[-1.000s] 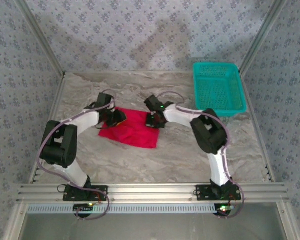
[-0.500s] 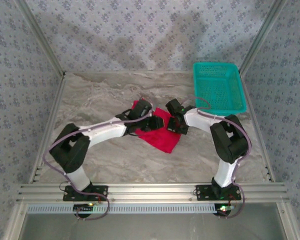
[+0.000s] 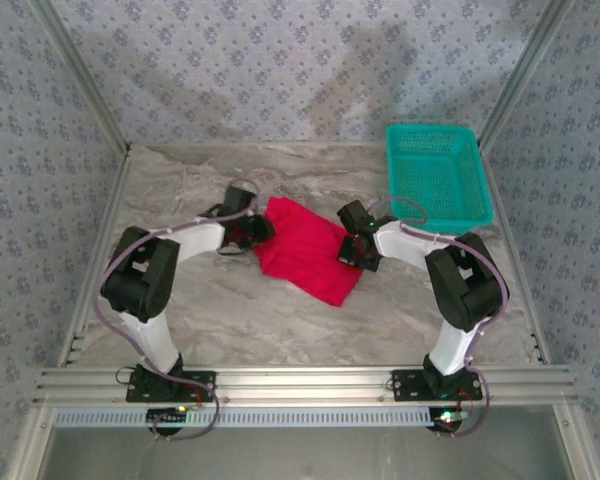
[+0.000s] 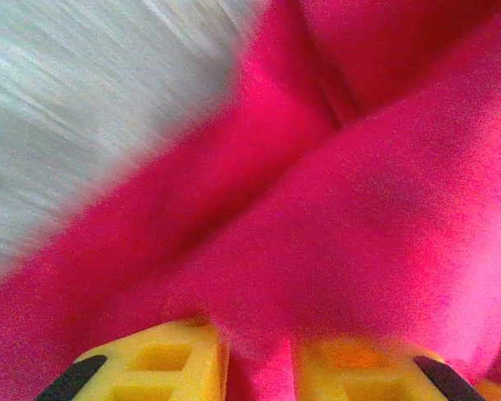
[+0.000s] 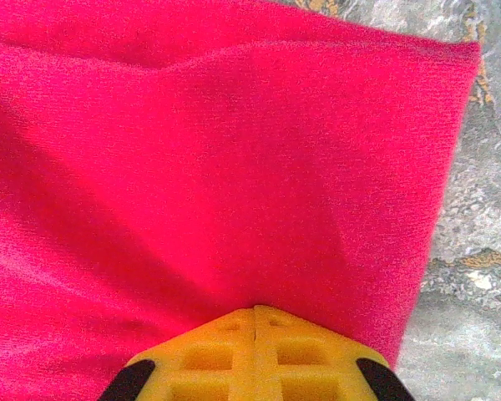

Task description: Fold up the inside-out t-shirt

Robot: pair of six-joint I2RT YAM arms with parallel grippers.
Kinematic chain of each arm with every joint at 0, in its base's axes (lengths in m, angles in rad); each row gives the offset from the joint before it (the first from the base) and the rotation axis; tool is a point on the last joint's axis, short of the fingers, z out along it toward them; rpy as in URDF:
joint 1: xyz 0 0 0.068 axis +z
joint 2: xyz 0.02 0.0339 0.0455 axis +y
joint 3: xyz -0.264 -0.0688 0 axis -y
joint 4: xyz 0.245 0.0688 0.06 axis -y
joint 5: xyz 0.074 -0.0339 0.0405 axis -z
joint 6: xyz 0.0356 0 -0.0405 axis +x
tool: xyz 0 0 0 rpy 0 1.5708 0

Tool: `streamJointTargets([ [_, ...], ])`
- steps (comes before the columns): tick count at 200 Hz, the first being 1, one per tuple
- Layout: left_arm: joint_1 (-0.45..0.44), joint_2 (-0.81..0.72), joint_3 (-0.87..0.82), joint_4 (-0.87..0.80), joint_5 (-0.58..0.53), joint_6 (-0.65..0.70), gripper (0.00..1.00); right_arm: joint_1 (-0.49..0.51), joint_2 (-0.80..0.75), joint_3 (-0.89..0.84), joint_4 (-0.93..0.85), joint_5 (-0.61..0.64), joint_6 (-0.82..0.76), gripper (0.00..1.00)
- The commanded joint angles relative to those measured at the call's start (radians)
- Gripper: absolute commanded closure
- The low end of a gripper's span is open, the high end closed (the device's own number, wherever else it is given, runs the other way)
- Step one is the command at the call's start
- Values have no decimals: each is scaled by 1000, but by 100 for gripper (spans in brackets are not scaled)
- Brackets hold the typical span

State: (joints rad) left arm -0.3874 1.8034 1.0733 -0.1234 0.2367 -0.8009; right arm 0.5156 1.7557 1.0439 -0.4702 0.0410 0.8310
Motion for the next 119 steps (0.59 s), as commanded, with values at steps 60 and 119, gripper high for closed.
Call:
streamJointTargets([
  [60, 124, -268, 95, -298, -48, 161, 73, 90, -36, 236, -190, 53, -128, 70],
  [119, -47, -323, -226, 10, 90, -56, 72, 2, 235, 370, -111, -112, -227, 64],
])
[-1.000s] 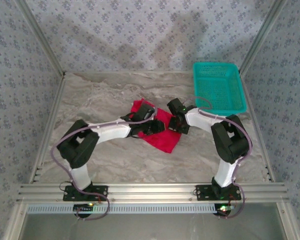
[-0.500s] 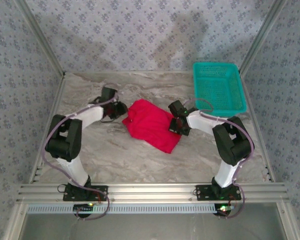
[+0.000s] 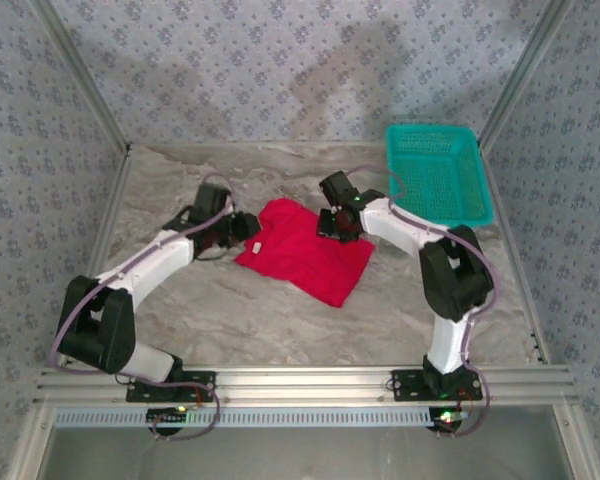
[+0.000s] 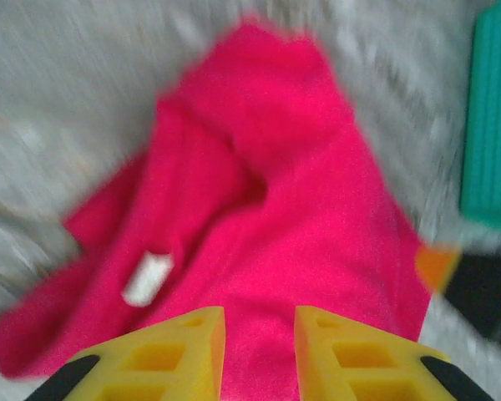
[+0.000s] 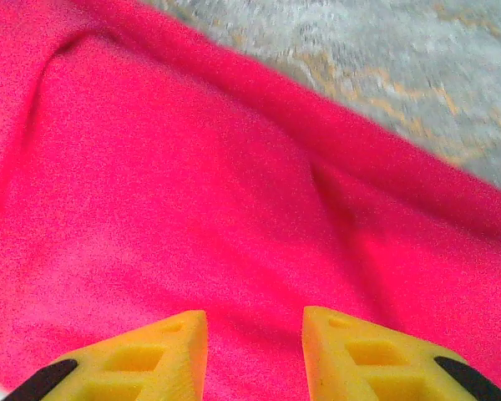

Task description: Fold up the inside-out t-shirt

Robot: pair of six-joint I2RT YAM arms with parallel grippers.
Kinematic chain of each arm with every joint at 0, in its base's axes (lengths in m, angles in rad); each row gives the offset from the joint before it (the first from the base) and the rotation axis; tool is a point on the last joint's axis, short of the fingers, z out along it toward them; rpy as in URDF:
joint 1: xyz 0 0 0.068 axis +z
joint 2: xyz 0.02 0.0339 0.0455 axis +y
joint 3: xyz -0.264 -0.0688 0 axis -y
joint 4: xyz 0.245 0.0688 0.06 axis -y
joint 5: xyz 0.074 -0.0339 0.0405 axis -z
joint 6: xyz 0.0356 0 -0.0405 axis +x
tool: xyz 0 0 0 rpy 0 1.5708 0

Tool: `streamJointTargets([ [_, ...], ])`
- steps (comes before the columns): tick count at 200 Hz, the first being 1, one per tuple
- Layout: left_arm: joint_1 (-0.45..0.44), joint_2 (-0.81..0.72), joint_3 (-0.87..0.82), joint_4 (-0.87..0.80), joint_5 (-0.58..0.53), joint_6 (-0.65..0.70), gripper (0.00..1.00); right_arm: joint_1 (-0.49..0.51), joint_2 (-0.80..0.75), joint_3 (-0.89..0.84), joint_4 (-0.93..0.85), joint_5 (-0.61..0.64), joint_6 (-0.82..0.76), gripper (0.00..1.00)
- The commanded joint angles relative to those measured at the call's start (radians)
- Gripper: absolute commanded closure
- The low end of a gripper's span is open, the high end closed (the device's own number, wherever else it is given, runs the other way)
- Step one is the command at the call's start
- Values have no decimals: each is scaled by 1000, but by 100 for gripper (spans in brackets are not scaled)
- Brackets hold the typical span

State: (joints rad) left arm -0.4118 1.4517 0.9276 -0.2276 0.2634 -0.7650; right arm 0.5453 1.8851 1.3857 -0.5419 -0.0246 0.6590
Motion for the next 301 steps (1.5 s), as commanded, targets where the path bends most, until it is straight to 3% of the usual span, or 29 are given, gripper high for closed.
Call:
streamJointTargets([
  [1, -23, 31, -83, 117, 65, -93, 72, -27, 108, 29, -41, -45, -55, 64],
  [30, 8, 111, -91, 142, 99, -61, 72, 30, 96, -40, -96, 1, 9, 64],
  [57, 71, 171, 15, 31, 80, 86, 70, 163, -42, -180, -73, 31, 152, 65],
  [75, 89, 172, 81, -55, 23, 187, 63, 221, -160, -185, -96, 96, 191, 55],
  [98, 110, 150, 99, -98, 46, 233, 56, 176, -239, -148, -71, 100, 44, 22],
  [108, 115, 132, 80, -98, 69, 234, 55, 135, -227, -132, -16, 25, -69, 13],
  [132, 120, 65, 9, -87, 108, 243, 49, 49, -92, -27, 8, -71, -290, 6],
  [173, 137, -92, -133, -44, 91, 199, 44, 22, 140, 179, -38, -78, -379, 5],
  [198, 139, -136, -198, -18, 95, 150, 43, 20, 251, 264, -48, -95, -389, 8],
  [217, 139, -134, -246, 25, 114, 114, 43, 21, 306, 295, -41, -128, -379, 17],
  [254, 136, -70, -283, 160, 146, 65, 42, 5, 300, 247, -34, -165, -332, 70],
  [267, 131, -31, -276, 217, 154, 54, 40, -12, 254, 174, 16, -180, -297, 83],
  [301, 93, 100, -220, 334, 154, 27, 38, -36, 218, 97, 70, -218, -278, 83],
])
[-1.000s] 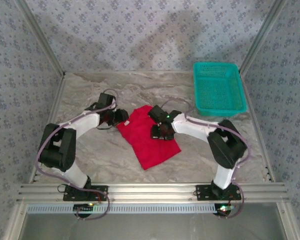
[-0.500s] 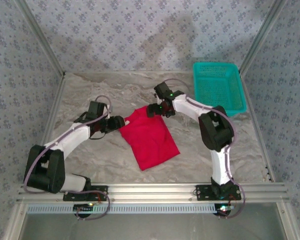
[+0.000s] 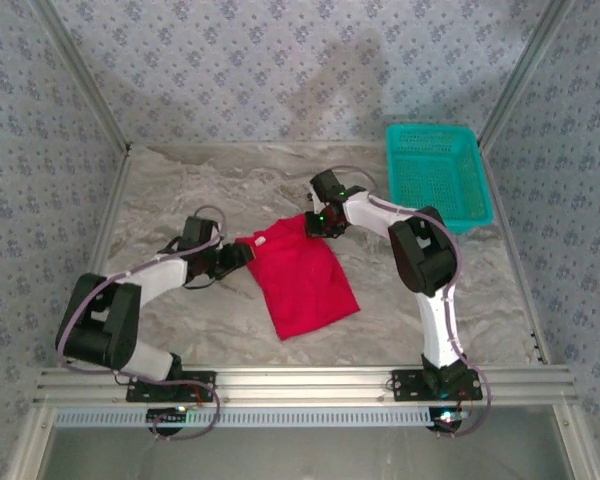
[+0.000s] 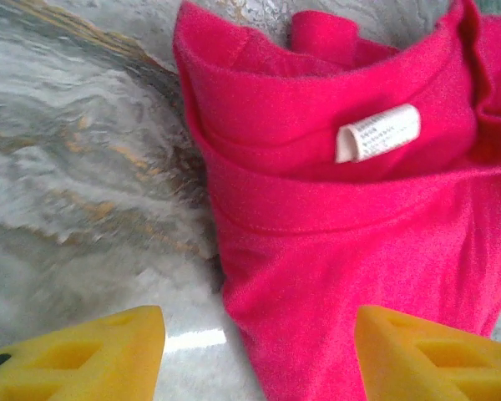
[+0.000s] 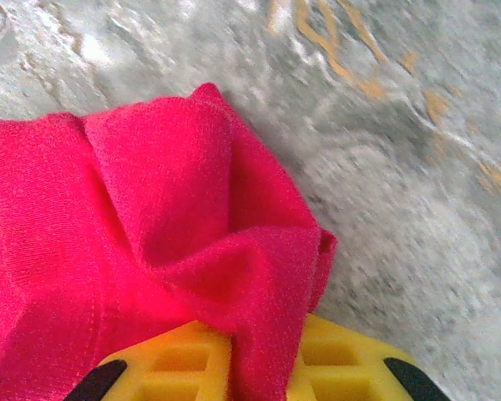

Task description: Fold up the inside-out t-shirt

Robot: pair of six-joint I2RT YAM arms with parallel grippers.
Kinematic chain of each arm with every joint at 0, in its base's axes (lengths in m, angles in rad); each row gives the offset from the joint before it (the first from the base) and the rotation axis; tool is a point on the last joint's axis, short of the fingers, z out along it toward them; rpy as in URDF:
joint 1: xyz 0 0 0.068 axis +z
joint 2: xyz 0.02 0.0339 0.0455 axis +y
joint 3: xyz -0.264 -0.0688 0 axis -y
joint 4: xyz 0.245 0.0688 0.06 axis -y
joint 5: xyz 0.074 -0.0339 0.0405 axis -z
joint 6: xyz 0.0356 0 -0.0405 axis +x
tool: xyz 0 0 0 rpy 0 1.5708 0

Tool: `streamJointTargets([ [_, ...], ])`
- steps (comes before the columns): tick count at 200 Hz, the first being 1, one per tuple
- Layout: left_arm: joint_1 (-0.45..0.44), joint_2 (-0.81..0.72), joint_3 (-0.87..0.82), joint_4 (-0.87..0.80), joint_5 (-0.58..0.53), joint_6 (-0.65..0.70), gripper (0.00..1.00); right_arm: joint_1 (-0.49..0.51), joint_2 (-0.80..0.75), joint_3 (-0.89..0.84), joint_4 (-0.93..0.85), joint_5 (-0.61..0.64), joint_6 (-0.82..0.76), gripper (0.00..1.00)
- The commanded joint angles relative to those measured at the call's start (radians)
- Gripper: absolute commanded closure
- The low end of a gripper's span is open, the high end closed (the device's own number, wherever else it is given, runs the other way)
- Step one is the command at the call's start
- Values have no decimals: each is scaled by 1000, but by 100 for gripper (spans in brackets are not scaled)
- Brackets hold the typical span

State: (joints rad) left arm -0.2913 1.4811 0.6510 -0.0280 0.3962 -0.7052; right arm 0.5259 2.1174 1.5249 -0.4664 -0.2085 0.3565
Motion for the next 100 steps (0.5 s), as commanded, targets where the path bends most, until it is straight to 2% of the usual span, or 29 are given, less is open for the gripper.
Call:
streamJointTargets([
  [1, -29, 72, 58, 137, 20, -34, 38, -16, -14, -42, -7, -35, 23, 83],
  [40, -58, 215, 131, 217, -5, -48, 41, -6, -8, -43, -5, -48, 12, 83],
  [58, -78, 267, 171, 245, 13, -73, 47, -2, -4, -44, -7, -48, 5, 83],
  [100, -155, 353, 247, 201, -44, -72, 59, -5, -2, -52, -1, -51, 5, 83],
])
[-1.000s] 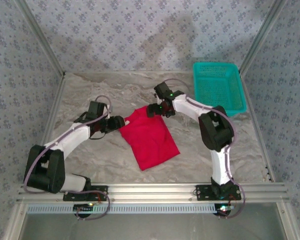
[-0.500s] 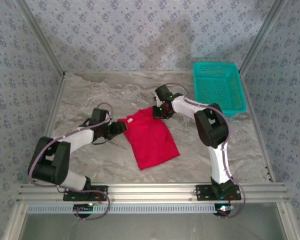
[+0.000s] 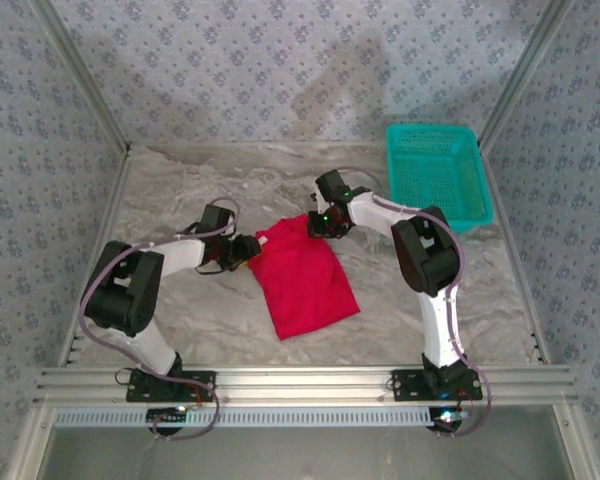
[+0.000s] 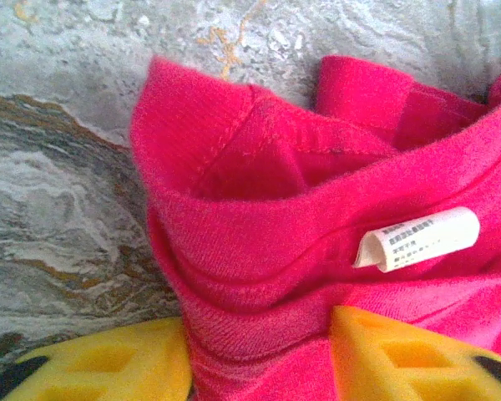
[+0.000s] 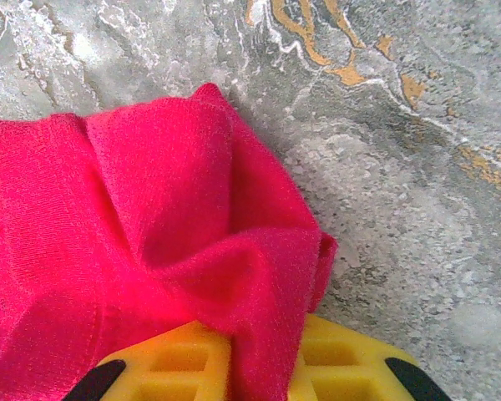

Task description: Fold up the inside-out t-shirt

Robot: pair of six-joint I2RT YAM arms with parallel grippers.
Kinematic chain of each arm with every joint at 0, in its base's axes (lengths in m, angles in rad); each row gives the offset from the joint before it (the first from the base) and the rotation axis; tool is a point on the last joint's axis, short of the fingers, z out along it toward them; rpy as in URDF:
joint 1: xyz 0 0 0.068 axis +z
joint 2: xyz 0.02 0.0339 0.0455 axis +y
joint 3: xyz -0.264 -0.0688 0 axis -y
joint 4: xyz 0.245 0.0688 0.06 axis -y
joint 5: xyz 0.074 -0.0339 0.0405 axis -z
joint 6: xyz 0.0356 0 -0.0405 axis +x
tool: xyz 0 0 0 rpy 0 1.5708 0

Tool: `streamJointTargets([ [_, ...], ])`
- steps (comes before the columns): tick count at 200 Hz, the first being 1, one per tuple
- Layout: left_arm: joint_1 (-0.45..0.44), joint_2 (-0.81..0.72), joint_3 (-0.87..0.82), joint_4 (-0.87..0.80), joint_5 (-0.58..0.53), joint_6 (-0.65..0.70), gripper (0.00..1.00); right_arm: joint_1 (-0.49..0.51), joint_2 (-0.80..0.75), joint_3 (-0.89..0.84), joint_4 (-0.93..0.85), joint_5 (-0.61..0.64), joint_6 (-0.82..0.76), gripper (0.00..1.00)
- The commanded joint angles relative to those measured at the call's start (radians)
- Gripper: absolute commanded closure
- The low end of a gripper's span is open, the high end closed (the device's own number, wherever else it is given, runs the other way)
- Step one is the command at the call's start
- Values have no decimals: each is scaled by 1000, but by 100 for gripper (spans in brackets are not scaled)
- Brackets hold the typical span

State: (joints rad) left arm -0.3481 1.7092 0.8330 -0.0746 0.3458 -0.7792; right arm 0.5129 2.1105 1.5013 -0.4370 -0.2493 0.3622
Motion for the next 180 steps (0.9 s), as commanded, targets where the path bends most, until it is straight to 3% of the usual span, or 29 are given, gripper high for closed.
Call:
streamJointTargets([
  [1, -100, 127, 66, 247, 4, 2, 59, 9, 5, -28, -30, -9, 0, 83],
  [49, -187, 153, 144, 125, -108, 29, 63, 4, 7, -33, -35, -5, 0, 83],
  [88, -231, 219, 201, 111, -118, -8, 68, -2, -3, -36, -36, -8, 0, 84],
  [109, -257, 235, 226, 103, -146, -15, 83, -5, -7, -35, -37, -13, 0, 84],
  [119, -259, 244, 237, 83, -154, -7, 100, -7, -10, -35, -37, -17, 0, 84],
  [148, -244, 196, 209, 58, -177, 0, 100, -20, -35, -24, -70, -19, -3, 82],
  [163, -231, 153, 193, 51, -179, 15, 100, -35, -63, -10, -101, -5, -2, 72],
  [180, -216, 126, 195, 25, -165, 38, 100, -52, -96, 2, -133, 36, -4, 42],
])
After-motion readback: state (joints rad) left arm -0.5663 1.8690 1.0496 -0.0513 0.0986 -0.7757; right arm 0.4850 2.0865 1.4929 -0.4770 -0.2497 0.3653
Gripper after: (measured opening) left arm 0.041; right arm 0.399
